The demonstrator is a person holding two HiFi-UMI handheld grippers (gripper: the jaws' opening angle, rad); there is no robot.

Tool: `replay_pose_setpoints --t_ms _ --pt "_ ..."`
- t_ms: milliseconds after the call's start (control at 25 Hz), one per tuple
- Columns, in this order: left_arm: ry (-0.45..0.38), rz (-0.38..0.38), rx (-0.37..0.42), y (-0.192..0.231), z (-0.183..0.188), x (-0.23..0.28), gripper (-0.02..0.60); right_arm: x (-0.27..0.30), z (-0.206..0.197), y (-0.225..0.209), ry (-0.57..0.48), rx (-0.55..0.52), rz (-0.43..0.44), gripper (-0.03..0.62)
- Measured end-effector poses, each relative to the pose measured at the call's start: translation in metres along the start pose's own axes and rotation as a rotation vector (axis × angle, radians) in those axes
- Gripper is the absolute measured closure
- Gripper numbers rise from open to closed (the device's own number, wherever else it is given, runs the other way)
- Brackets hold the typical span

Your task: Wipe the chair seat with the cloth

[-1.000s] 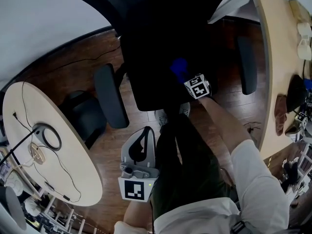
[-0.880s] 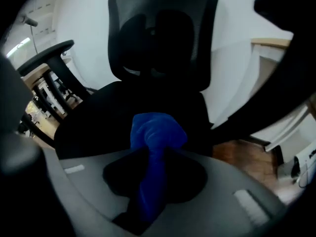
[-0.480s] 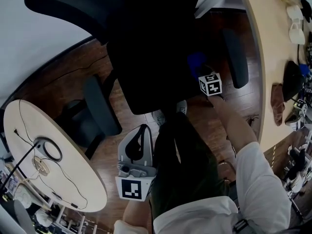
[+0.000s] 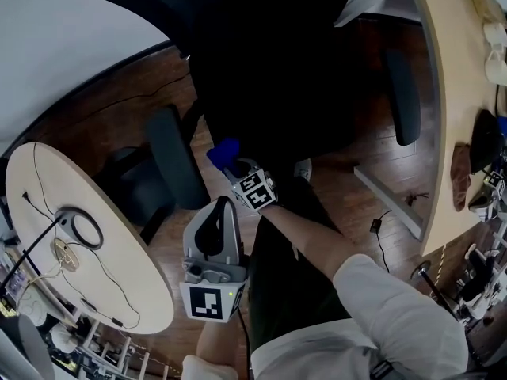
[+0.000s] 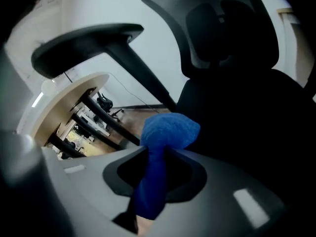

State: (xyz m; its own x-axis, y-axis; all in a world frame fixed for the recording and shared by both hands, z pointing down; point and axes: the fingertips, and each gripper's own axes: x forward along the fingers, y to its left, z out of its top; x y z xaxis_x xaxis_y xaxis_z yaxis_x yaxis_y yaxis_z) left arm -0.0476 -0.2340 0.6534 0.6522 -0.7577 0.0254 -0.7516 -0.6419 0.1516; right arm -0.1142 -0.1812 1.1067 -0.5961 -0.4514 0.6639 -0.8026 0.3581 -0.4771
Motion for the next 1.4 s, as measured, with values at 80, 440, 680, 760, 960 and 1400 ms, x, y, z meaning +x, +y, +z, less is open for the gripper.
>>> replay_pose_setpoints --t_ms 80,440,680,760,960,1400 --pt "0.007 -0.009 0.018 0.001 -0.006 -0.002 0.571 0.012 -0.013 -0.003 0.004 0.005 -0.020 0.502" --pt "0.018 -0.055 0.014 -0.011 -0.008 0.005 0.571 -0.100 -0.075 -0.173 0.013 -0.073 -0.241 0.502" --pt "0.034 -0.107 0.029 -0.035 -0.015 0.023 0.571 -0.224 -0.100 -0.300 -0.027 -0.020 -0.436 0.503" --pt "0.039 -0.135 0.047 -0.044 -0.018 0.026 0.571 -0.244 -0.102 -0.319 -0.036 0.000 -0.471 0.503" --pt "0.044 -0.150 0.031 -0.063 -0.020 0.036 0.571 -0.256 -0.096 -0.330 -0.076 0.073 -0.506 0.505" --pt "0.001 -0.101 0.048 -0.037 0.189 0.057 0.571 -0.422 0.252 -0.093 -0.516 0.047 -0.329 0.505"
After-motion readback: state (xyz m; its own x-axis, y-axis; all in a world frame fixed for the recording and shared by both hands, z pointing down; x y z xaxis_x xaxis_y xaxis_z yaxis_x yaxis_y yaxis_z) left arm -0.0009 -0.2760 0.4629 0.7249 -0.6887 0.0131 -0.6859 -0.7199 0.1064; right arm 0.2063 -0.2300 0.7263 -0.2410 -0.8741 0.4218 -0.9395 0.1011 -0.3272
